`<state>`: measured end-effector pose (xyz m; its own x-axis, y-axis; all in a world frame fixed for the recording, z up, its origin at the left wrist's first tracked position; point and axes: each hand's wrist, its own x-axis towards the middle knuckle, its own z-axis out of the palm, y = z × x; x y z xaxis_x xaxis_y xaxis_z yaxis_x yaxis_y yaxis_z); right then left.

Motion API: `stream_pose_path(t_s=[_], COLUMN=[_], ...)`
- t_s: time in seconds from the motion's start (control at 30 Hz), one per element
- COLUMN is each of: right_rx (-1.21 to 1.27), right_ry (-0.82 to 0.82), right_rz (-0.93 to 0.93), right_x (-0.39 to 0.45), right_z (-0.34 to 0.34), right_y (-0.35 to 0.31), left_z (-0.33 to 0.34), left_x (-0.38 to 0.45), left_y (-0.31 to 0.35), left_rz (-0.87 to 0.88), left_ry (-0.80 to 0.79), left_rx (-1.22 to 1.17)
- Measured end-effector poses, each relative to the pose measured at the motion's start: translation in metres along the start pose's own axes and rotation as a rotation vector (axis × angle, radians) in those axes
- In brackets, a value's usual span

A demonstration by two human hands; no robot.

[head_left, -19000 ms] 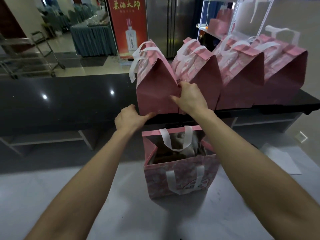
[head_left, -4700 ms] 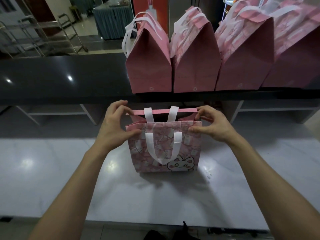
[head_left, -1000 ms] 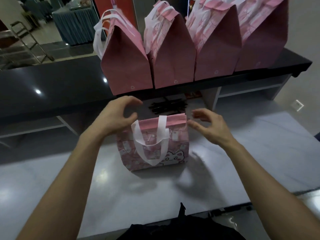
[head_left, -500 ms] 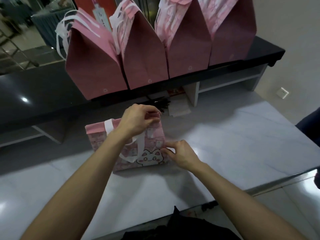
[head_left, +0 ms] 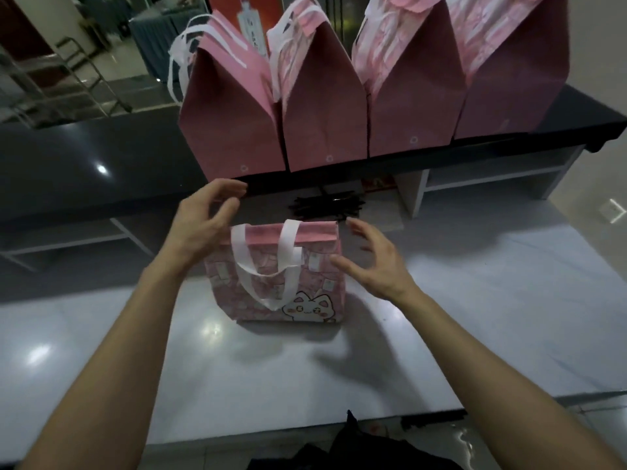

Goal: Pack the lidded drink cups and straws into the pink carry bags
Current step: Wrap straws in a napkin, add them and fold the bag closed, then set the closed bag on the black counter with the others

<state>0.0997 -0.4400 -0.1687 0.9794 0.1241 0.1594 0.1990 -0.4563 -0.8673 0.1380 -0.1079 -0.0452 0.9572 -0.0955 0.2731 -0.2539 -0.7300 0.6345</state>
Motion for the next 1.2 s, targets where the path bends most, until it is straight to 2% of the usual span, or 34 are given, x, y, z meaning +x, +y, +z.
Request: stream_pose_path(t_s=[0.07,0.1,0.2,0.37,0.5,0.53,0.6,0.7,0.8,0.93,1.0,1.1,1.2], right_rx=[0.021,0.004,-0.109,-0.085,-0.106,-0.119,-0.139,-0.157,-0.154,-0.148,-0.132,-0.104,-0.133], right_ry=[-0.044,-0.072,-0.125,-0.065,-0.03,-0.03,-0.063,-0.061,-0.035,-0.156,-0.176,-0.114,-0.143], right_rz=[0.009,0.016,0.015,0.026,-0.024,-0.063,-0.115,-0.116,-0.007,0.191,0.191,0.204,0.219], right_x=[0.017,0.025,0.038,0.023,-0.008,-0.017,-0.036,-0.062,-0.079,-0.089,-0.092,-0.095,-0.092], right_z=[-0.003,-0.004,-0.002,0.015,0.047,0.058,0.079,0.102,0.11,0.111,0.115,0.119,0.117], right_y=[-0.017,-0.023,-0.033,-0.041,-0.065,-0.072,-0.083,-0.089,-0.08,-0.066,-0.059,-0.057,-0.058], left_z=[-0.014,-0.016,-0.009,-0.012,-0.02,-0.021,-0.021,-0.018,-0.011,0.001,0.003,-0.005,-0.012], left_x=[-0.011,-0.017,-0.026,-0.011,-0.026,-0.037,-0.06,-0.09,-0.11,-0.146,-0.154,-0.139,-0.099], left_y=[-0.033,-0.045,-0.064,-0.071,-0.078,-0.082,-0.091,-0.103,-0.118,-0.127,-0.123,-0.103,-0.072], left_rz=[-0.154,-0.202,-0.206,-0.212,-0.26,-0.271,-0.251,-0.193,-0.19,-0.257,-0.27,-0.212,-0.197], left_ry=[0.031,-0.011,-0.143,-0.026,0.147,0.136,0.01,-0.168,-0.165,-0.184,-0.121,0.039,0.058], left_rx=[0.052,0.115,0.189,0.077,0.061,0.009,-0.077,-0.074,-0.044,-0.191,-0.249,-0.231,-0.268])
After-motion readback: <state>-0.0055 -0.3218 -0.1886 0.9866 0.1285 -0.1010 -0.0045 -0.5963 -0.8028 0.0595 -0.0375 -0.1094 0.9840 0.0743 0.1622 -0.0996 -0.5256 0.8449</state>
